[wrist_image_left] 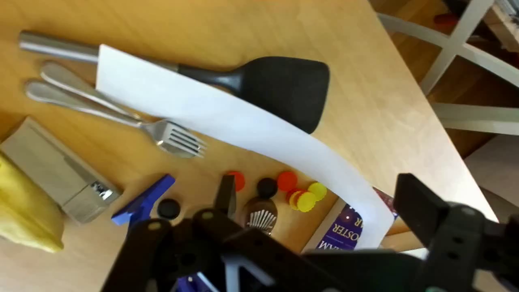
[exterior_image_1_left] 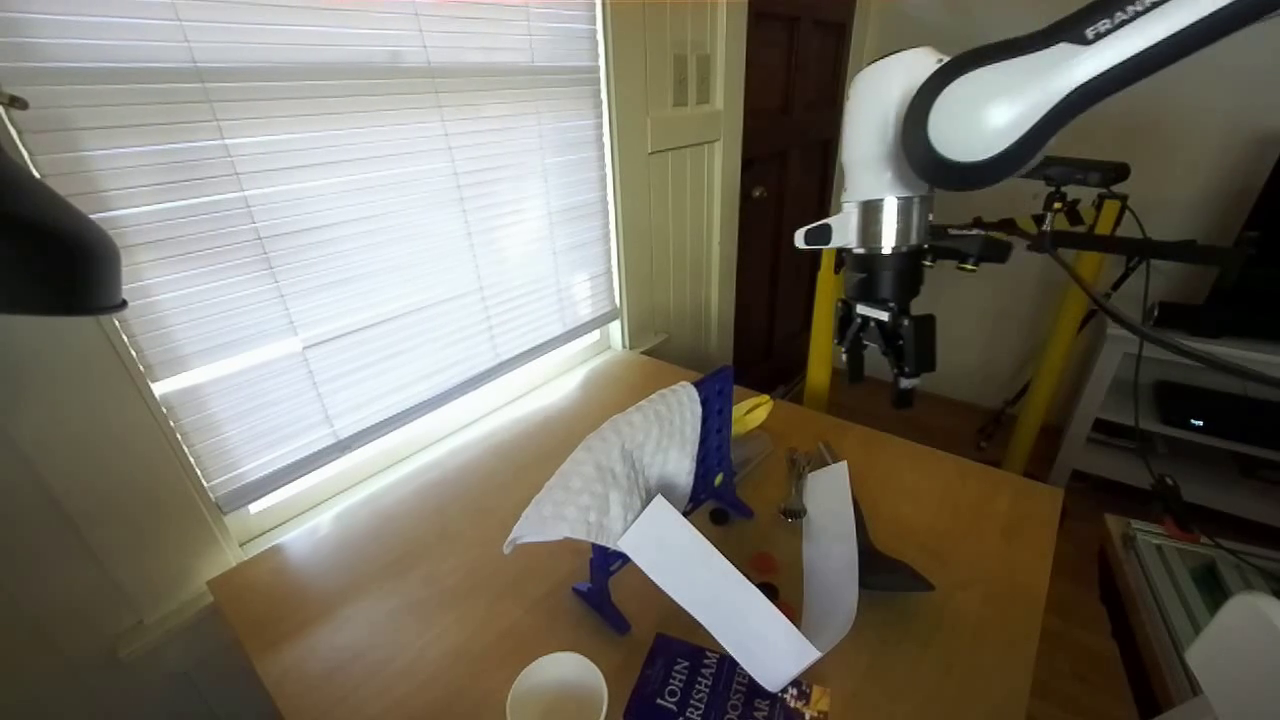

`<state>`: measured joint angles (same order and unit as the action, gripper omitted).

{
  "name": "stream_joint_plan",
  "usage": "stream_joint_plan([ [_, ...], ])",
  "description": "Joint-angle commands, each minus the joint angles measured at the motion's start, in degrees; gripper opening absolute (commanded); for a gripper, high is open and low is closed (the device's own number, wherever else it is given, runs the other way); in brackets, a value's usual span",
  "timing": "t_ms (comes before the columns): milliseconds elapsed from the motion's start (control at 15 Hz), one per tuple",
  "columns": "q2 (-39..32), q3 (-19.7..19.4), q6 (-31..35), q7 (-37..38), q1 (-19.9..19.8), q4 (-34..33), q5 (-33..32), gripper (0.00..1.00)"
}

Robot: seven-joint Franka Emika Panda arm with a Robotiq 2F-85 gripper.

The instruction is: Move the stapler downwards and the spatula forward onto the table

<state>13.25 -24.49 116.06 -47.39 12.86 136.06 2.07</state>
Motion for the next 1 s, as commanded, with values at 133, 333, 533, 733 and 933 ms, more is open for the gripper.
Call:
stream_joint_plan([
  [133, -16.49, 6.06, 6.21, -20.26, -10.56, -11.72, 0.53, 1.0],
  [333, -21.98, 8.56, 17.02, -28.43, -17.12, -12.2, 5.66, 1.0],
  [533, -21.61, 11.46, 18.76, -26.84, -20.72, -10.8, 5.88, 1.0],
  [733, -25.21, 12.55, 21.17, -28.79, -23.29, -12.1, 8.11, 1.0],
  [933, -25.48, 12.99, 21.17, -28.79, -23.22, -12.74, 8.22, 1.0],
])
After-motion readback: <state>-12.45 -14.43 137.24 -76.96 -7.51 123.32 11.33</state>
